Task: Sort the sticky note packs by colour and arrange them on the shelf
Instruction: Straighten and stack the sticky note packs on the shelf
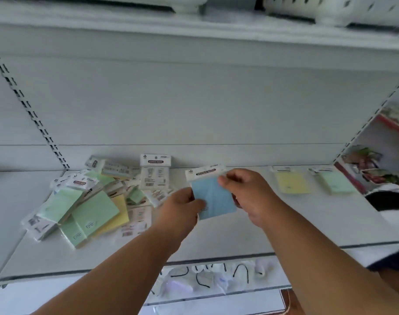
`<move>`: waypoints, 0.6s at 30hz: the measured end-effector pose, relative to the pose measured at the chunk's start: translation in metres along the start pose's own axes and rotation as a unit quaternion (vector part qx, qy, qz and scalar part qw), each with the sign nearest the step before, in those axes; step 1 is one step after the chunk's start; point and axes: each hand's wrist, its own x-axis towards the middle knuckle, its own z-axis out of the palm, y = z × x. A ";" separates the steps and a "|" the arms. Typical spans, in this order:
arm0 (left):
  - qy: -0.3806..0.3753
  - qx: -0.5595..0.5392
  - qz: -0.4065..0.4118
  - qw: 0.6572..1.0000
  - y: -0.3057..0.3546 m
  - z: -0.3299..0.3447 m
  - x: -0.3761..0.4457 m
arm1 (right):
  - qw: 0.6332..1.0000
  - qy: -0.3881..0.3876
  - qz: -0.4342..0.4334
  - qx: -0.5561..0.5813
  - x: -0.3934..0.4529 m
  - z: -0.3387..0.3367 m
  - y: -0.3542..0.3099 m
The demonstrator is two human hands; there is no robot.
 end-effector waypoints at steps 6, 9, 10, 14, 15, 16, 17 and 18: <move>0.052 0.218 0.063 0.973 -0.006 0.123 0.009 | 0.986 0.119 -0.018 -0.116 0.010 -0.113 0.049; 0.077 0.272 0.070 0.957 -0.009 0.182 0.011 | 0.960 0.109 -0.005 -0.256 0.021 -0.165 0.076; 0.089 0.283 0.066 0.953 -0.009 0.197 0.012 | 0.956 0.096 -0.001 -0.278 0.026 -0.178 0.081; 0.157 0.327 0.041 0.931 -0.004 0.222 0.022 | 0.941 0.041 -0.008 -0.336 0.055 -0.190 0.079; 0.174 0.335 0.034 0.925 -0.002 0.220 0.026 | 0.940 0.028 -0.009 -0.341 0.063 -0.185 0.075; 0.189 0.342 0.027 0.920 0.000 0.215 0.031 | 0.939 0.014 -0.007 -0.343 0.070 -0.178 0.073; 0.202 0.349 0.021 0.915 0.002 0.209 0.036 | 0.940 0.001 -0.004 -0.342 0.078 -0.170 0.071; 0.212 0.361 0.013 0.908 0.003 0.203 0.042 | 0.941 -0.008 0.000 -0.338 0.085 -0.162 0.069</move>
